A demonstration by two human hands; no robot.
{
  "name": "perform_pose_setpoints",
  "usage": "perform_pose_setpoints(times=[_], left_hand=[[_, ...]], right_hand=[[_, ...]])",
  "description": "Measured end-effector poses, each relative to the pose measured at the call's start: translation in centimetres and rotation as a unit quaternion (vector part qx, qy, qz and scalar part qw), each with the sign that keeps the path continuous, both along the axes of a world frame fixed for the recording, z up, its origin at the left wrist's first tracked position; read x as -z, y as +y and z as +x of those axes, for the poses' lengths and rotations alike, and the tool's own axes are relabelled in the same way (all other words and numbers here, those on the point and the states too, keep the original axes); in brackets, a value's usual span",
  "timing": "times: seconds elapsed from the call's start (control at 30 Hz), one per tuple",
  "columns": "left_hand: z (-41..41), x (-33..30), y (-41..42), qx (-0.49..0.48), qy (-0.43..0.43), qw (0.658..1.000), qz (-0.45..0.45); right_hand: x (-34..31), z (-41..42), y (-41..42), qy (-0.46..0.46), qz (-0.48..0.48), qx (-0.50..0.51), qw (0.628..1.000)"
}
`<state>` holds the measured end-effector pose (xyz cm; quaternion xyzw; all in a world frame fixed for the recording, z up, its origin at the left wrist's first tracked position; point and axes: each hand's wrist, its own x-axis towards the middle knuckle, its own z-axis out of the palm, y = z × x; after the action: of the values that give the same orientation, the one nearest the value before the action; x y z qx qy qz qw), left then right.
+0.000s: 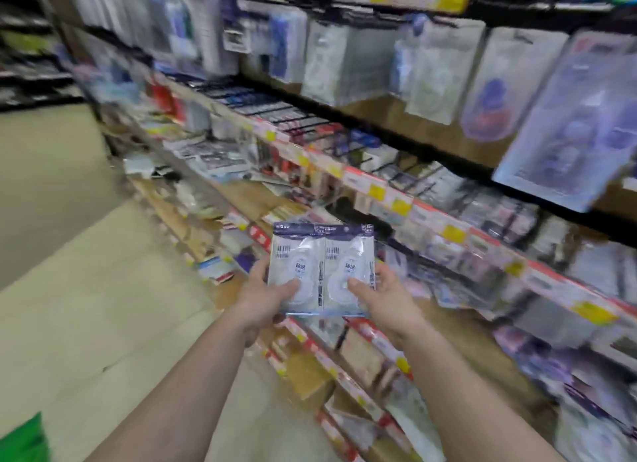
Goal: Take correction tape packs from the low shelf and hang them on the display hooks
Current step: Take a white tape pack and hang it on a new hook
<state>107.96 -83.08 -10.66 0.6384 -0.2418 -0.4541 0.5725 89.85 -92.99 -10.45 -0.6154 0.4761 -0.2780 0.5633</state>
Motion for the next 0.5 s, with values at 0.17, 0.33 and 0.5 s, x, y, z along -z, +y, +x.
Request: perform_pose_setpoints(times=[0.17,0.33,0.5], left_hand=[[11.0,-2.3,1.3,-0.053,-0.008,0.998,-0.036],[19.0,-5.1,1.5,-0.085,-0.03,0.993,-0.082],[24.2,-7.1,0.3,-0.124,-0.042,0.984,-0.118]], right_hand=[[-1.2,12.2,-0.3,-0.035,-0.02,-0.036,0.999],[-4.5,20.1,-0.3,-0.087,-0.014,-0.076,0.993],[-7.6,25.5,-1.4,-0.117,-0.055,-0.094,0.987]])
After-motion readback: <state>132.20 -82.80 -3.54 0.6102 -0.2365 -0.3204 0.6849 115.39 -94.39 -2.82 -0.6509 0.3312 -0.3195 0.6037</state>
